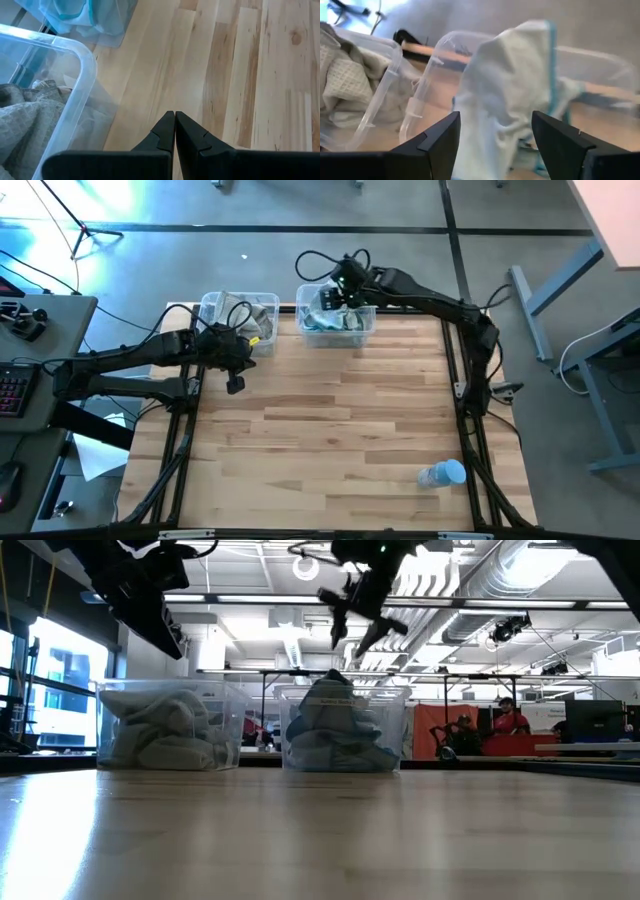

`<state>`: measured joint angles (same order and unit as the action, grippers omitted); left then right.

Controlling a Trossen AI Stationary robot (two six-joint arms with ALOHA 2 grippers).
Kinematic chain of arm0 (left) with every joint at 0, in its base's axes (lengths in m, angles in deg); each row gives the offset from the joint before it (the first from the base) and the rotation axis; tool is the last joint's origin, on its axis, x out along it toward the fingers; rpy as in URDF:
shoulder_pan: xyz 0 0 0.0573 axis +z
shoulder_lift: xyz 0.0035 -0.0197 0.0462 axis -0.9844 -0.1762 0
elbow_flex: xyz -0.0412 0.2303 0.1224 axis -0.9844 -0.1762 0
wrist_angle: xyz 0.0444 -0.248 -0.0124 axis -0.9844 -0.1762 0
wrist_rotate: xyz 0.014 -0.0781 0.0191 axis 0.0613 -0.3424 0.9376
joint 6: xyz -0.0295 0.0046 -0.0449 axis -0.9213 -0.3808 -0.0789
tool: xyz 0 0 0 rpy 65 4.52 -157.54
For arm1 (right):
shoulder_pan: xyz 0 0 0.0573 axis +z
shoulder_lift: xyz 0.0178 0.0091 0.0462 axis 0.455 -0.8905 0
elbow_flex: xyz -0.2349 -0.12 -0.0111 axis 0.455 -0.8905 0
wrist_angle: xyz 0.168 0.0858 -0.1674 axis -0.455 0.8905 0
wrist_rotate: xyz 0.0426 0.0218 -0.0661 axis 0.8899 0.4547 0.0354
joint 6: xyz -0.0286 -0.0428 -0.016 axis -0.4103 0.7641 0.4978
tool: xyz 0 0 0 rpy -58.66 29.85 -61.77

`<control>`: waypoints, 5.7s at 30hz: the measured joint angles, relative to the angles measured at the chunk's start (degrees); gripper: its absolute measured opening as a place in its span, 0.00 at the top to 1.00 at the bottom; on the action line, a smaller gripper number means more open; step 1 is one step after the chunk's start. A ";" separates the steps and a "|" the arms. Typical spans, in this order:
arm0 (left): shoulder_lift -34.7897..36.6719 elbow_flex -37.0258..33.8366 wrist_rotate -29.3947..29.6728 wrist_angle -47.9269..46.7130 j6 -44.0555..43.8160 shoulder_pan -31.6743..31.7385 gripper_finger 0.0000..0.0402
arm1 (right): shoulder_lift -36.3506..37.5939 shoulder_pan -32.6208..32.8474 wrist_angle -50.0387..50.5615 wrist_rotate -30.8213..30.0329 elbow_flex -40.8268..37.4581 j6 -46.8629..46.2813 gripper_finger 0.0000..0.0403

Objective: Sort microfiber towel by color & place in baskets
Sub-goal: Return to Home Position

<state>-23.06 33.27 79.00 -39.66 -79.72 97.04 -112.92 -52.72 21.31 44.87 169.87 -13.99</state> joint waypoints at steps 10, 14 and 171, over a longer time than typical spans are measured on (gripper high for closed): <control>0.05 0.00 0.00 0.00 1.01 0.00 1.00 | 6.48 9.92 16.16 -9.19 -0.18 -5.48 0.49; 2.70 -1.24 -3.43 0.85 0.90 0.02 1.00 | 6.61 19.22 23.55 -14.06 -0.43 -10.56 0.71; 48.66 -43.63 0.08 44.17 -0.44 -18.20 1.00 | 110.26 23.34 -57.46 6.50 -111.60 27.46 1.00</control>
<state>25.60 -10.35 79.07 4.51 -80.16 78.84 -2.66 -29.38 -36.14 51.37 58.27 13.48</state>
